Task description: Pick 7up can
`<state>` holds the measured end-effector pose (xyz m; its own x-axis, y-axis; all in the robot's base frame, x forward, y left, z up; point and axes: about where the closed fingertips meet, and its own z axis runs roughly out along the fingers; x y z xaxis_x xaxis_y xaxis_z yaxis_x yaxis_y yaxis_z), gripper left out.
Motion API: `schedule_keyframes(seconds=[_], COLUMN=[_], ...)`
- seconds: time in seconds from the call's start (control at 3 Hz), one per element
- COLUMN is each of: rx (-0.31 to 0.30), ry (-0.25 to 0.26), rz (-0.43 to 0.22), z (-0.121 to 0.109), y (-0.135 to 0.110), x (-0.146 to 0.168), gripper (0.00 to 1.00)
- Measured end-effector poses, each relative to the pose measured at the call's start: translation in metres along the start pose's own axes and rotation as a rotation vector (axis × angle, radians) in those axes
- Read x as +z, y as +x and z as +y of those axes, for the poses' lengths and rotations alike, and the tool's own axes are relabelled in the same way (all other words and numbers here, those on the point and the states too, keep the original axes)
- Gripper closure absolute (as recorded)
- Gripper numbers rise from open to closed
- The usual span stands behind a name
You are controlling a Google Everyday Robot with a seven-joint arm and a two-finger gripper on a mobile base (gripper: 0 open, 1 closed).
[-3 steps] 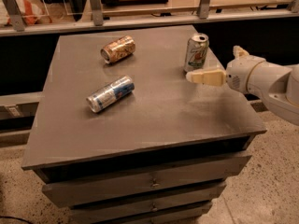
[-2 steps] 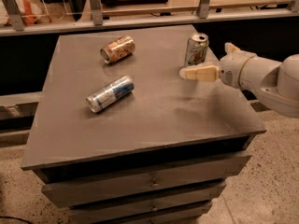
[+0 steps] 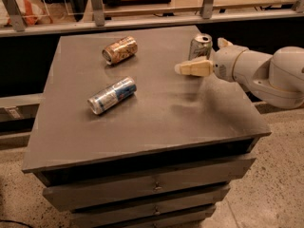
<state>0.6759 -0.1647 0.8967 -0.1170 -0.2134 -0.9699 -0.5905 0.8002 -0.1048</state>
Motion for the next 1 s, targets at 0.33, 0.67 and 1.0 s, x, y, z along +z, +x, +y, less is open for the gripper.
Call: schedule_keyframes(seconds=[0.33,0.67,1.0], rx=[-0.008,-0.032,-0.076], ry=[-0.032,-0.074,-0.093], rz=[-0.038,-0.072,-0.13], z=[-0.001,0.008,0.021], y=[-0.008,-0.016,-0.039], x=[0.012,0.019,0.018], gripper=[0.18,0.41,0.64])
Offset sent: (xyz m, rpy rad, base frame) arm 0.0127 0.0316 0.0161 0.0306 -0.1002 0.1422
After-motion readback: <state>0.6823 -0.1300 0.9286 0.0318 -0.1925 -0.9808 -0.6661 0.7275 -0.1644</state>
